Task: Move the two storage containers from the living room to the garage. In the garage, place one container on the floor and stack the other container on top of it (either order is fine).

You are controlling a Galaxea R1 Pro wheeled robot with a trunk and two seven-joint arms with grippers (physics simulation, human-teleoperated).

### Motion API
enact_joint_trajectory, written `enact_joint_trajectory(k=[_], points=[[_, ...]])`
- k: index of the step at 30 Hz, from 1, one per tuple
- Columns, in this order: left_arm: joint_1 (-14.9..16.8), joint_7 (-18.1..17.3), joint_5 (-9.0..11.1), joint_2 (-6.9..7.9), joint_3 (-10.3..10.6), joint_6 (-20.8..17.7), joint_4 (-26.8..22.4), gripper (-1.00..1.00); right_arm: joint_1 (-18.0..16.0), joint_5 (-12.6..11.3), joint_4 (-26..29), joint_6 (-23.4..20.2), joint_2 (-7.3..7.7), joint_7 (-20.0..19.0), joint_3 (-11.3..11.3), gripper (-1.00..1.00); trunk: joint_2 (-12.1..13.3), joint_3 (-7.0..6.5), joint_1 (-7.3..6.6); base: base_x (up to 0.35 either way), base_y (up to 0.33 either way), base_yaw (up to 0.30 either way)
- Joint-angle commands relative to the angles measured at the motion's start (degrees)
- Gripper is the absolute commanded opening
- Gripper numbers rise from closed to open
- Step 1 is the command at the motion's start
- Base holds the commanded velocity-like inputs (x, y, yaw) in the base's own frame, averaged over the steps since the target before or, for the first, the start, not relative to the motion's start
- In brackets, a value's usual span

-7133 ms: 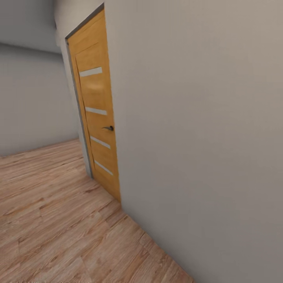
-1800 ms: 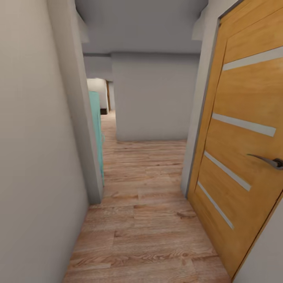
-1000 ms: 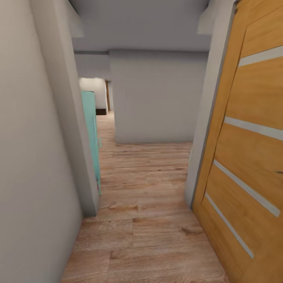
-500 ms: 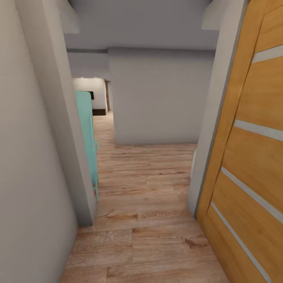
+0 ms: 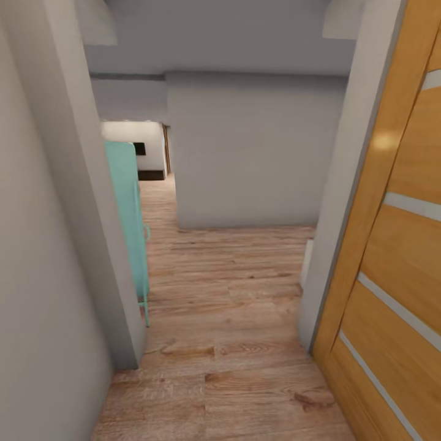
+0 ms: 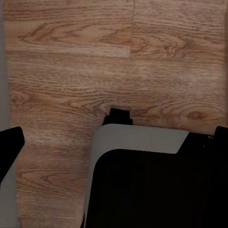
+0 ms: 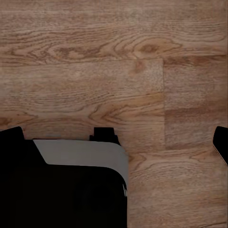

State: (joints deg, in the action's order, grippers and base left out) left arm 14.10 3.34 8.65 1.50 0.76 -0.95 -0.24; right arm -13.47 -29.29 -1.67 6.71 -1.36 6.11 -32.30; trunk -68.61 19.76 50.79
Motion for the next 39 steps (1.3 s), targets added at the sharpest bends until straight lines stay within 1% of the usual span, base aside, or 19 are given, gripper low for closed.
enact_joint_trajectory(k=[1, 39], points=[[0.02, 0.08, 0.50, 0.00, 0.12, -0.10, -0.03, 1.00, -0.07, -0.50, -0.18, 0.30, -0.05, 0.04, -0.48, 1.00, -0.03, 0.06, 0.03, 0.322, 0.000, 0.000], [0.01, 0.08, 0.45, -0.07, 0.12, -0.10, 0.06, 1.00, -0.07, -0.50, -0.18, 0.41, -0.05, 0.04, -0.48, 1.00, -0.03, 0.06, 0.03, 0.322, 0.000, 0.000]])
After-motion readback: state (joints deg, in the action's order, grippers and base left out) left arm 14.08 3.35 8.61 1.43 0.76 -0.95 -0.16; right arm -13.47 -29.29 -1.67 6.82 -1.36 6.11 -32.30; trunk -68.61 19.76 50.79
